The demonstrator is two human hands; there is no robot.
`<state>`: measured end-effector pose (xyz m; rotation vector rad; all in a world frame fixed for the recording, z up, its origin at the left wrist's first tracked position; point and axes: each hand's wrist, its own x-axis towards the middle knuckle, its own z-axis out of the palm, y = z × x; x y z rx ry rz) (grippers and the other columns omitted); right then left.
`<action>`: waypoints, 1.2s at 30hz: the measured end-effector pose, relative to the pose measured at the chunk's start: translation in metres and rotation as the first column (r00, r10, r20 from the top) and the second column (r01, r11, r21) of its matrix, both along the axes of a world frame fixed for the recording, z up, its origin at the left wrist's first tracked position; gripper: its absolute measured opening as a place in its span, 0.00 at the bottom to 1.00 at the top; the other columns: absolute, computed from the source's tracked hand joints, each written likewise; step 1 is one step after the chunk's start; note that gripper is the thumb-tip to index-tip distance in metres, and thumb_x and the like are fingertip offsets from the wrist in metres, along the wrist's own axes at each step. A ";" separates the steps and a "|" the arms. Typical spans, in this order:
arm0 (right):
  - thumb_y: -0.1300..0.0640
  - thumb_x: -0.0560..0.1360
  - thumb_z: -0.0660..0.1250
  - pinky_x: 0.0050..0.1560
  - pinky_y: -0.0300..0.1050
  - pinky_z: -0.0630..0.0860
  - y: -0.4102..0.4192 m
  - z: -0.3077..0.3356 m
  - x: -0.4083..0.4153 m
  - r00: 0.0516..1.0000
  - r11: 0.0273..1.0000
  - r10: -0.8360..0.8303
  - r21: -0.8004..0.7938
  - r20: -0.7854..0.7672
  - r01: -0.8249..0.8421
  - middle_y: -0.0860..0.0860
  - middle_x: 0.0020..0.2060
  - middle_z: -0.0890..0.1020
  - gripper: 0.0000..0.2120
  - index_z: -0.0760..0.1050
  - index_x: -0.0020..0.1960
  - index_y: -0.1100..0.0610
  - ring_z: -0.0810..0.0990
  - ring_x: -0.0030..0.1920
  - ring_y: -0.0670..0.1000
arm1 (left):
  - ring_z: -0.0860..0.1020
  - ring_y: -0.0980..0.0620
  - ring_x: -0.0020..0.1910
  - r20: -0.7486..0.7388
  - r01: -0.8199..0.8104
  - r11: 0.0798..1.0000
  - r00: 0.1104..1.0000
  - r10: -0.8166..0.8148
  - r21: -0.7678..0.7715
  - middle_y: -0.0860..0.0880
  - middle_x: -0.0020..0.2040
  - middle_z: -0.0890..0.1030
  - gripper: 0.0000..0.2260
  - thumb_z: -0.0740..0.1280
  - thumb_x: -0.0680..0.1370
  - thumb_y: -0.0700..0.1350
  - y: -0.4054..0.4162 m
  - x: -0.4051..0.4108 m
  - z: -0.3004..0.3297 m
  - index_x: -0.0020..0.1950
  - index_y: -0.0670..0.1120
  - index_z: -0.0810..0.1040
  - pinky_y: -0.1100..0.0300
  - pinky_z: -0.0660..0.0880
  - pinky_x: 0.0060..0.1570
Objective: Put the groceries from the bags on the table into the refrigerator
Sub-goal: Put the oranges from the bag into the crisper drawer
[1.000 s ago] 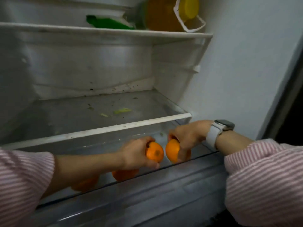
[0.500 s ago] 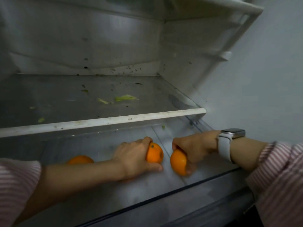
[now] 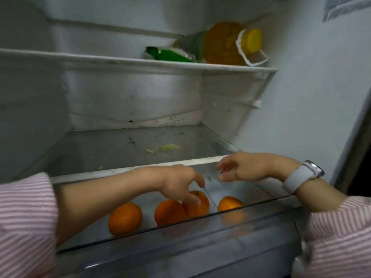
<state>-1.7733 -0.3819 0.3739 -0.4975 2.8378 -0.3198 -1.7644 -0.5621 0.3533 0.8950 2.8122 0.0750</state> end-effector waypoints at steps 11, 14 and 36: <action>0.57 0.76 0.61 0.60 0.43 0.66 -0.031 -0.008 0.087 0.709 0.895 -0.082 -0.365 -0.700 -0.257 0.53 0.57 0.79 0.12 0.76 0.58 0.57 0.75 0.59 0.54 | 0.73 0.44 0.60 -0.672 -0.299 0.923 0.635 0.381 0.241 0.49 0.62 0.75 0.16 0.60 0.78 0.54 -0.040 0.105 0.029 0.63 0.50 0.72 0.53 0.70 0.54; 0.56 0.74 0.59 0.56 0.40 0.65 -0.049 -0.027 0.124 0.627 0.791 -0.097 -0.442 -0.773 -0.423 0.56 0.52 0.81 0.13 0.78 0.54 0.60 0.77 0.55 0.57 | 0.79 0.41 0.50 -0.750 -0.260 0.862 0.426 0.506 0.435 0.45 0.52 0.80 0.16 0.59 0.75 0.52 -0.045 0.163 0.004 0.55 0.46 0.78 0.51 0.72 0.48; 0.56 0.75 0.57 0.62 0.53 0.68 -0.217 -0.355 0.584 0.454 0.361 0.876 -0.406 -0.160 -0.840 0.58 0.59 0.75 0.17 0.73 0.61 0.60 0.71 0.61 0.59 | 0.70 0.42 0.66 -0.124 -0.816 -0.450 -0.521 0.845 0.363 0.43 0.66 0.72 0.20 0.66 0.74 0.48 -0.078 0.799 -0.346 0.65 0.45 0.72 0.43 0.67 0.64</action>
